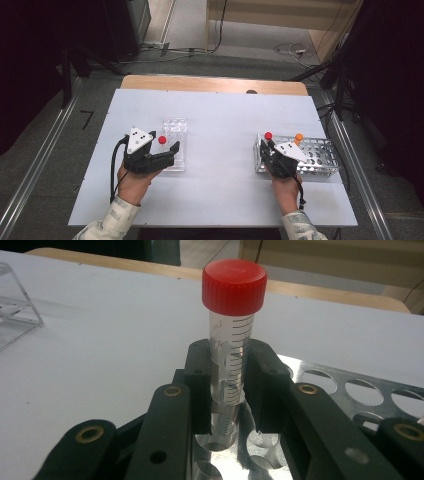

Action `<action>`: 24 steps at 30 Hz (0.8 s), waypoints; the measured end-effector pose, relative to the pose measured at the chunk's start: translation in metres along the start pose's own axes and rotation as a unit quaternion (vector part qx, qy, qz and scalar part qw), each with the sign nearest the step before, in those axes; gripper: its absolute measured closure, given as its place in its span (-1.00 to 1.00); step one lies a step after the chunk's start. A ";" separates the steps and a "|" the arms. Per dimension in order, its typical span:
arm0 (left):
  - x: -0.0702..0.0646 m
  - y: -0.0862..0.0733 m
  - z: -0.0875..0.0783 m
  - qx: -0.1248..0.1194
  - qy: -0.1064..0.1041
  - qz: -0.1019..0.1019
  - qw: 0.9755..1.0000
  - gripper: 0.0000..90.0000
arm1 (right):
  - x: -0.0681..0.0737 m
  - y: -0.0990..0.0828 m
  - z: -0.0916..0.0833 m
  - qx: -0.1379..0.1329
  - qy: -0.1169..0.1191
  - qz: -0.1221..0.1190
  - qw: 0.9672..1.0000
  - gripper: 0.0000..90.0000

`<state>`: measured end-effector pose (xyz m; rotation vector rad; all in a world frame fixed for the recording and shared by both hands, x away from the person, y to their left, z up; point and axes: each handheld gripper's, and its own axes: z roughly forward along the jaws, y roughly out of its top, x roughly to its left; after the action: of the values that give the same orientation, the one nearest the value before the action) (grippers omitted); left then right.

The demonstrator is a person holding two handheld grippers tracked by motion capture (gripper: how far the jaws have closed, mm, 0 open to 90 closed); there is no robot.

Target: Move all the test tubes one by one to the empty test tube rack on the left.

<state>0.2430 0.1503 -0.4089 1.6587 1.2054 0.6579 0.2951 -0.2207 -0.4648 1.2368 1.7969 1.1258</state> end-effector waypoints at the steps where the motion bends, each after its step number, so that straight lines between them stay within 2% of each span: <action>1: 0.000 0.000 0.000 -0.001 0.000 0.000 1.000 -0.59 | 0.000 0.002 -0.002 -0.003 -0.001 0.001 1.000 0.58; 12: 0.000 0.001 -0.001 -0.004 0.001 -0.003 1.000 -0.62 | -0.003 0.022 -0.024 -0.042 0.001 0.001 0.999 0.58; 17: 0.000 0.001 -0.001 -0.003 0.002 -0.002 1.000 -0.64 | -0.004 0.031 -0.036 -0.057 0.009 0.005 0.998 0.58; 24: 0.001 0.001 -0.001 0.000 0.008 -0.006 1.000 -0.73 | 0.001 0.039 -0.050 -0.066 0.040 0.010 0.997 0.58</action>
<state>0.2433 0.1512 -0.4076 1.6480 1.2253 0.6651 0.2653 -0.2270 -0.4087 1.1488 1.7410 1.3009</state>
